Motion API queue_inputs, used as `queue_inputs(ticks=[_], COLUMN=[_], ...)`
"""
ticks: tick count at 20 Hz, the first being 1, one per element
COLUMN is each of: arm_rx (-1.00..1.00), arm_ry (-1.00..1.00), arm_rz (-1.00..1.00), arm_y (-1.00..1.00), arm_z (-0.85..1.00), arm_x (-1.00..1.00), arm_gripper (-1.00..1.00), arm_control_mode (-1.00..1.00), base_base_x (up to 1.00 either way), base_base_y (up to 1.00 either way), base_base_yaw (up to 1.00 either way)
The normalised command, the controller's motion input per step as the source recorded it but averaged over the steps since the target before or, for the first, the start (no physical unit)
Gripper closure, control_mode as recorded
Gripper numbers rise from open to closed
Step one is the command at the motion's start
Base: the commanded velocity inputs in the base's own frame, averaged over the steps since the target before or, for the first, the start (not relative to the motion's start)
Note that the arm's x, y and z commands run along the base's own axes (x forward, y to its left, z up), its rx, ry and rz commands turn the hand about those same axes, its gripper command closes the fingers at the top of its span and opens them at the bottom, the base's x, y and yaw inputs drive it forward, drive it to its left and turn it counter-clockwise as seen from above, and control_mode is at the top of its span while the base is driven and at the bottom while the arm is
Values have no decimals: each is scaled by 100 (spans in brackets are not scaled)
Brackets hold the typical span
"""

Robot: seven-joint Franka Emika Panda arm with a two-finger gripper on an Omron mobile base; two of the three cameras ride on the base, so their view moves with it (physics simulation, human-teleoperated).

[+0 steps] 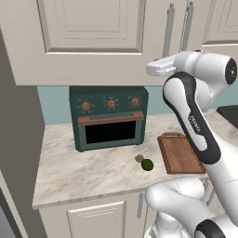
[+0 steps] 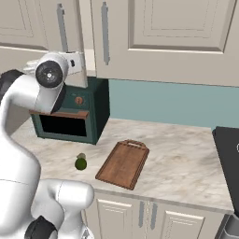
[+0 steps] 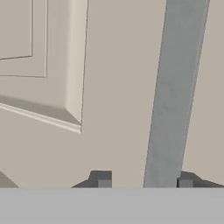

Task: Open the cabinet. Place the bowl and condiment on the counter. Then place the lime and garlic on the cutting board.

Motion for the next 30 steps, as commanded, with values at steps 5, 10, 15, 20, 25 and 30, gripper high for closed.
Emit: queue_inputs(ticks=[5,10,15,20,25,30], arm_rx=[-3,-4,-5,-5,-5,-3], arm_ry=[0,0,1,0,1,8], arm_rz=[-5,-5,-7,-8,-6,-2], arm_y=[100,100,100,100,100,100], arm_z=[14,15,5,5,3,2], arm_x=[-86,-86,-79,-82,-65,-36], arm_gripper=[100,100,100,100,100,100], arm_control_mode=[-100,-100,-100,-100,-100,-100], base_base_x=[0,0,0,0,0,0], base_base_y=[0,0,0,0,0,0], base_base_yaw=[0,0,0,0,0,0])
